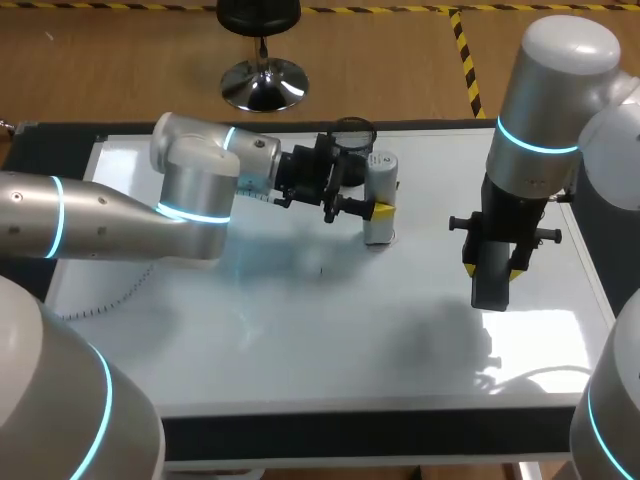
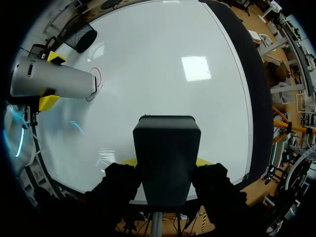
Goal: Pick up the inspection probe, press it on each red-marked spot on the whiteboard one by one, put down the probe, pick up the eraser, and wipe off all the red marks.
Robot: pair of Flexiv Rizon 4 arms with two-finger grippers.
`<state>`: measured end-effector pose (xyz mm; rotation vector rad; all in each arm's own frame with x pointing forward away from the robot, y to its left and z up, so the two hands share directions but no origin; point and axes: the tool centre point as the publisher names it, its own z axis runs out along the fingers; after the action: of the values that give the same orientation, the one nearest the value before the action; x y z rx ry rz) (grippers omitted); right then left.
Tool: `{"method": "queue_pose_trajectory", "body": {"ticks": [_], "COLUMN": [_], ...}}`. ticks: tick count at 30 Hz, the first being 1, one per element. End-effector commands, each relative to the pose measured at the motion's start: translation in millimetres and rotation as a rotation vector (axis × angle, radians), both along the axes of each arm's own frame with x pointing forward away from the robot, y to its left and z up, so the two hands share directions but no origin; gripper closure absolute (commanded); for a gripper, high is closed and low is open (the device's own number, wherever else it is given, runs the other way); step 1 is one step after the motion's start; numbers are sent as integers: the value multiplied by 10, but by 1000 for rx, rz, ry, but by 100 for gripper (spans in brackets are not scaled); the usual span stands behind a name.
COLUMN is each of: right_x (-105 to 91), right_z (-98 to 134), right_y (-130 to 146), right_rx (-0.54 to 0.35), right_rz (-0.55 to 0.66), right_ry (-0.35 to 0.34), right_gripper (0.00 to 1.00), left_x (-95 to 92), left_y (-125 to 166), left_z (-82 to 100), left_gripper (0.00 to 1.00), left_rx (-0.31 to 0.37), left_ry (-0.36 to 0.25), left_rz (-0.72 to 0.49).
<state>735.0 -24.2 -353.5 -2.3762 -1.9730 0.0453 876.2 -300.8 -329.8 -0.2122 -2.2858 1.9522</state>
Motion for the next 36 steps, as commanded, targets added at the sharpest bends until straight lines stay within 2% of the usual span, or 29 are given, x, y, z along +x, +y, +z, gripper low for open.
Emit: {"method": "queue_pose_trajectory", "body": {"ticks": [1, 10, 23, 36], "right_x": [-4, -4, -4, -4], "right_z": [5, 5, 5, 5], "right_y": [-10, -10, -10, -10], "right_rx": [2, 2, 2, 2], "right_rz": [1, 1, 1, 1], "right_ry": [-1, -1, -1, -1], "right_gripper": [100, 100, 100, 100], "left_x": [-45, -67, -61, 13], "left_y": [35, 40, 57, 73], "left_z": [-62, 95, 309, 410], "left_gripper": [100, 100, 100, 100], "left_rx": [-4, -46, -51, -44], "left_ry": [1, 15, -23, -41], "left_rz": [-10, -30, -50, -49]}}
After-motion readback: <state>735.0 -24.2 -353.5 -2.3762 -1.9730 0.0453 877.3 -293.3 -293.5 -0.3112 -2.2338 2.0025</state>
